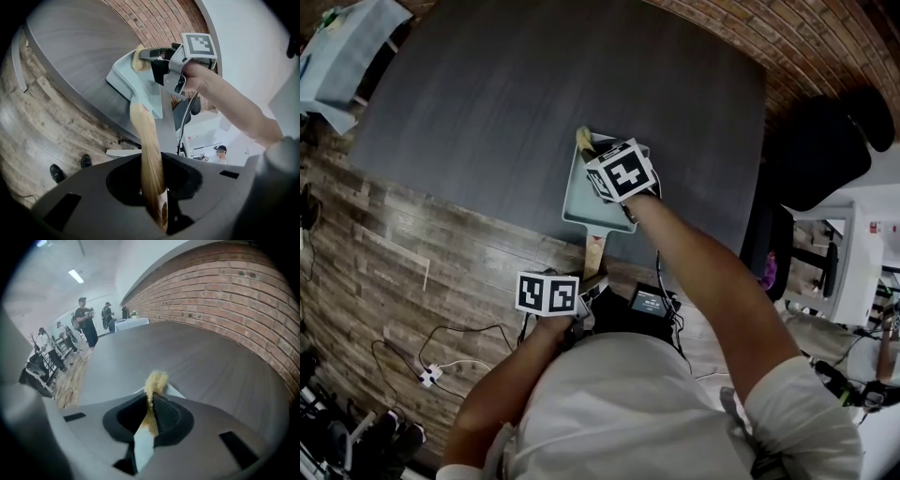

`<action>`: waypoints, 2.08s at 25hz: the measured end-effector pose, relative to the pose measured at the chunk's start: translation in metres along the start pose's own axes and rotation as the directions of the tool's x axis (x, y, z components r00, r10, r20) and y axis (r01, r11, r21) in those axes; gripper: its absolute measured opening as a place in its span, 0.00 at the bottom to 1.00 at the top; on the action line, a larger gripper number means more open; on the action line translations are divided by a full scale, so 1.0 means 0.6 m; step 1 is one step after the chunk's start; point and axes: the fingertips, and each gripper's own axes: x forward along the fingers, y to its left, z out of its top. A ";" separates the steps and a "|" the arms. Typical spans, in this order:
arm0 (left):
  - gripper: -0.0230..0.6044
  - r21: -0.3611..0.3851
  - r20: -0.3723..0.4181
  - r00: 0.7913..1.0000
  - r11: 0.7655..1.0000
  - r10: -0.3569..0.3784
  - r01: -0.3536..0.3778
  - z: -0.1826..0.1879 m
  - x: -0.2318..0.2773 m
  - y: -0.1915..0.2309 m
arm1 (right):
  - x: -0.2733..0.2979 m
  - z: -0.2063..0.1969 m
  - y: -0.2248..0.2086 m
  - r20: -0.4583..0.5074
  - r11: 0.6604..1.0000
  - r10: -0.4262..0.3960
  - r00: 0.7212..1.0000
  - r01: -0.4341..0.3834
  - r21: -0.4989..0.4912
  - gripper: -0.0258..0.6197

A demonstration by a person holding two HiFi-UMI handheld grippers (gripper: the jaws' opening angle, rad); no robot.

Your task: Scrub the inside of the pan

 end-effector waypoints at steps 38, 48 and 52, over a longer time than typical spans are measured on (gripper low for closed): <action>0.17 -0.031 0.087 0.995 0.999 0.040 -0.037 0.006 -0.004 0.006 | -0.050 -0.070 -0.086 -0.126 0.869 -0.260 0.957 0.175 -0.463 0.11; 0.17 -0.033 0.088 0.995 0.999 0.040 -0.037 0.004 -0.005 0.007 | -0.051 -0.076 -0.083 -0.137 0.811 -0.267 0.954 0.146 -0.566 0.11; 0.17 -0.031 0.087 0.995 0.999 0.041 -0.038 0.004 -0.005 0.007 | -0.054 -0.074 -0.084 -0.128 0.791 -0.274 0.953 0.147 -0.594 0.11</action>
